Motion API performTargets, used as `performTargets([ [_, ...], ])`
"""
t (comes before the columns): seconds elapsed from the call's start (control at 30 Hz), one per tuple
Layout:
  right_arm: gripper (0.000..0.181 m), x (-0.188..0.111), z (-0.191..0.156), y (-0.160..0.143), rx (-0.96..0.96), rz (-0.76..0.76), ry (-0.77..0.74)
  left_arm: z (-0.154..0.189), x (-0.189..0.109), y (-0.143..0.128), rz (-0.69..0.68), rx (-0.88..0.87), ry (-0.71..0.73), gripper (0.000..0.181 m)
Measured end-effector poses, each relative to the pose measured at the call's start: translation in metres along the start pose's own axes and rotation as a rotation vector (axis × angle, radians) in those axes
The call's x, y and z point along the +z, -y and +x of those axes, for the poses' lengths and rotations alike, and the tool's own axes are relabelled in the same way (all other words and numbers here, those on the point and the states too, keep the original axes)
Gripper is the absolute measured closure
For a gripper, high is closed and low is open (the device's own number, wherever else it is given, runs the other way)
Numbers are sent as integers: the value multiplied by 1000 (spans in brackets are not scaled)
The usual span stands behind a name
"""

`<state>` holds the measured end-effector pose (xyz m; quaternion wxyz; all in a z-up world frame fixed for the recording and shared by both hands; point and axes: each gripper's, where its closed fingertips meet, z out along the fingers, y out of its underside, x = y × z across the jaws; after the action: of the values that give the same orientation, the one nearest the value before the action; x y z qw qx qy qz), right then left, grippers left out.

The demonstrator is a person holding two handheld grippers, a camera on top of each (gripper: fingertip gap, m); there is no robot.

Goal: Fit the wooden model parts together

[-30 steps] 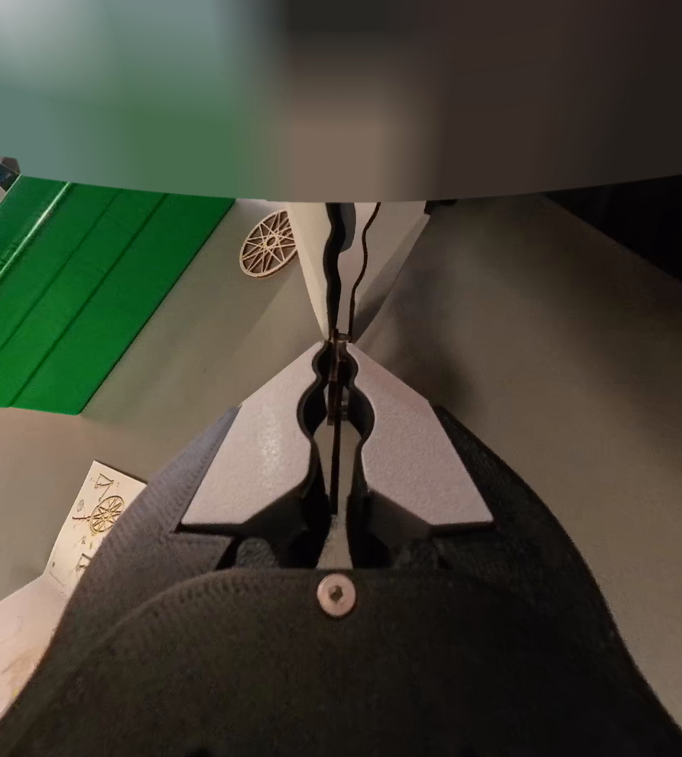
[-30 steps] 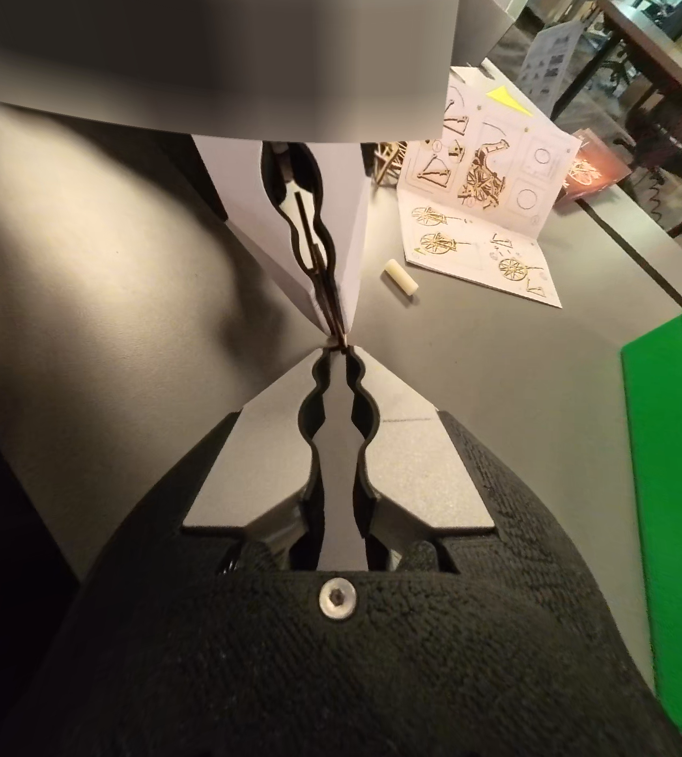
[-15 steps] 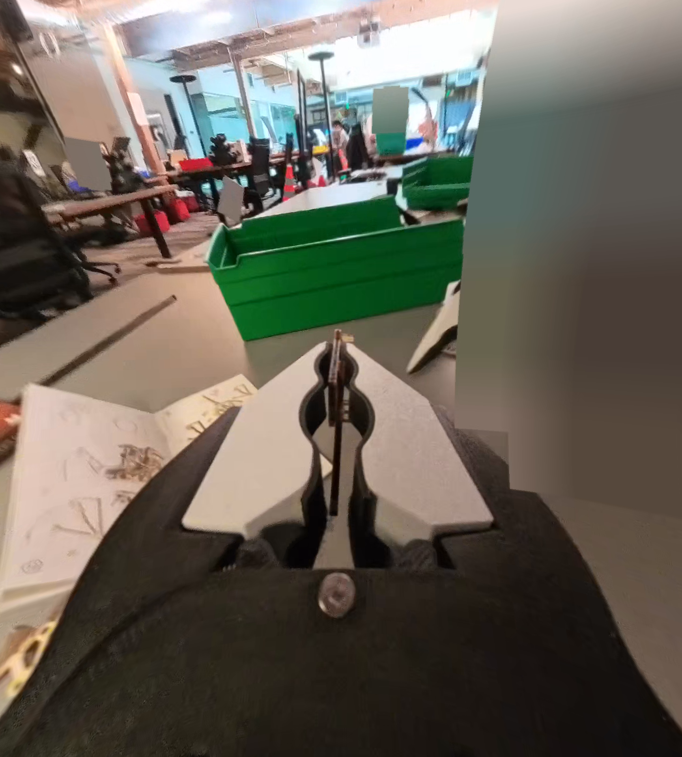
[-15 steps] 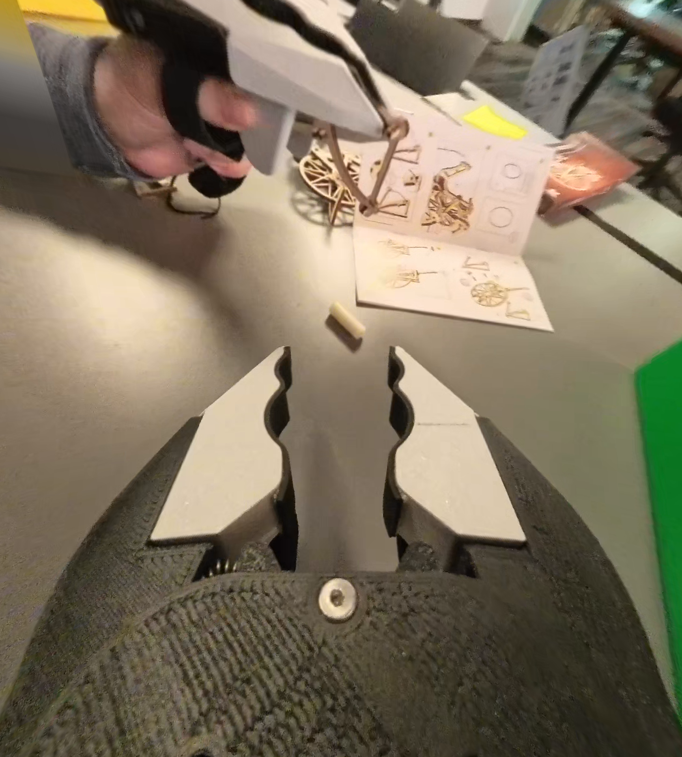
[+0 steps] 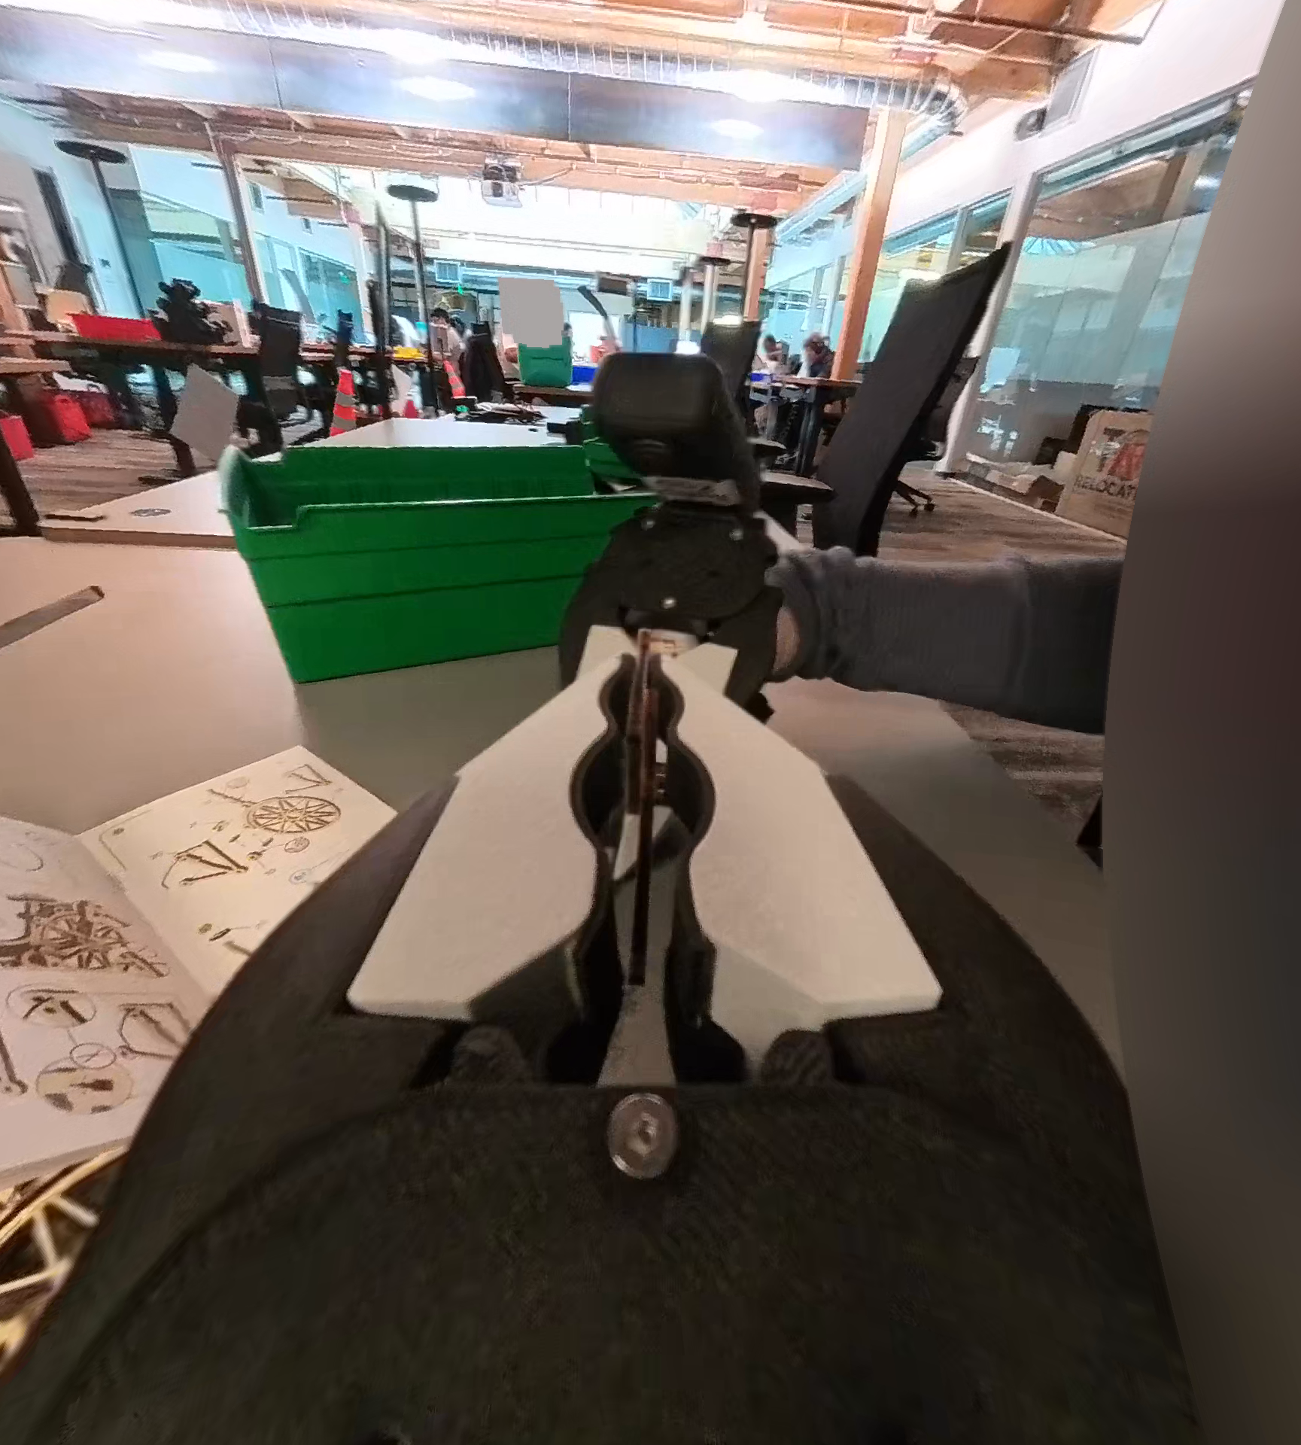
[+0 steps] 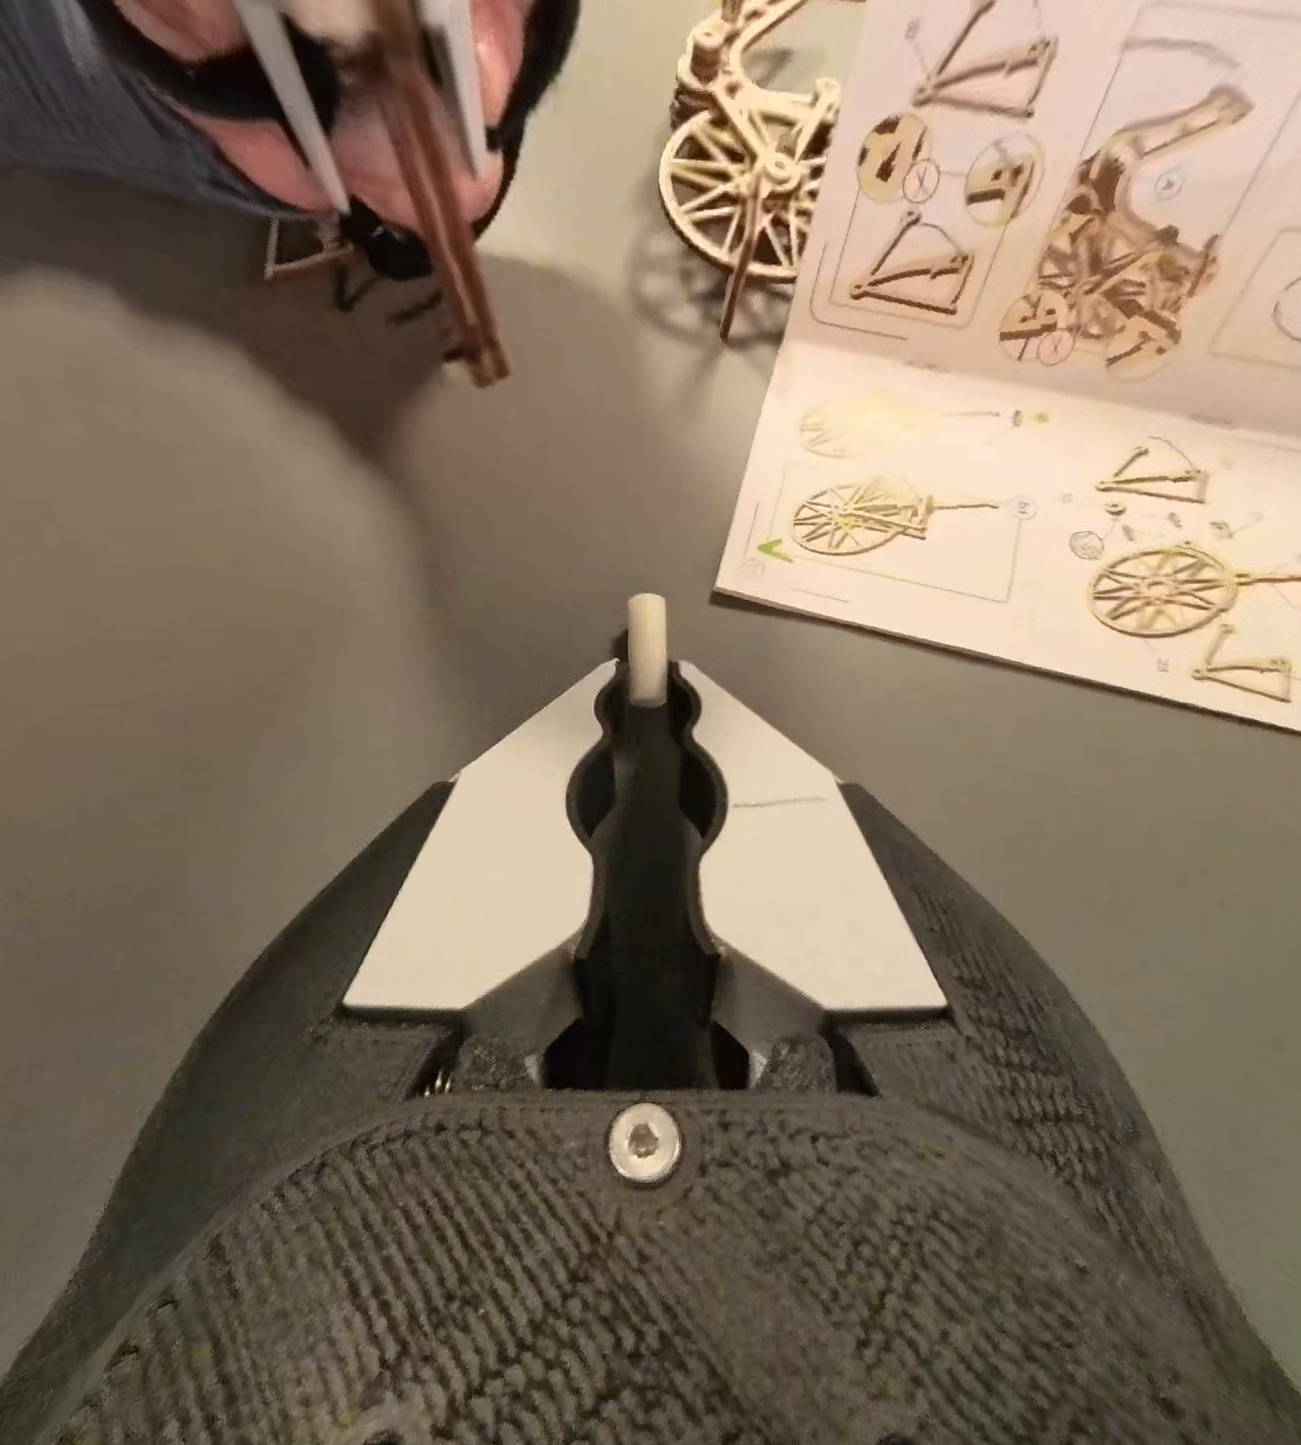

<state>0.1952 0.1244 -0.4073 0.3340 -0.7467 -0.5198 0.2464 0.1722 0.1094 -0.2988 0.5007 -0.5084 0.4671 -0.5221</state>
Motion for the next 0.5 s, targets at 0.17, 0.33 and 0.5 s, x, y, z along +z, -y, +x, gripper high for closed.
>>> performTargets([
  [0.17,174,-67,7,65,91,356,-428,-23,0,-7,-79,165,231,179],
  [0.33,175,-72,-11,90,122,312,-632,-29,1,-9,-136,315,376,179],
  [0.5,175,-65,-5,85,187,222,-692,-26,4,-11,-163,386,398,179],
])
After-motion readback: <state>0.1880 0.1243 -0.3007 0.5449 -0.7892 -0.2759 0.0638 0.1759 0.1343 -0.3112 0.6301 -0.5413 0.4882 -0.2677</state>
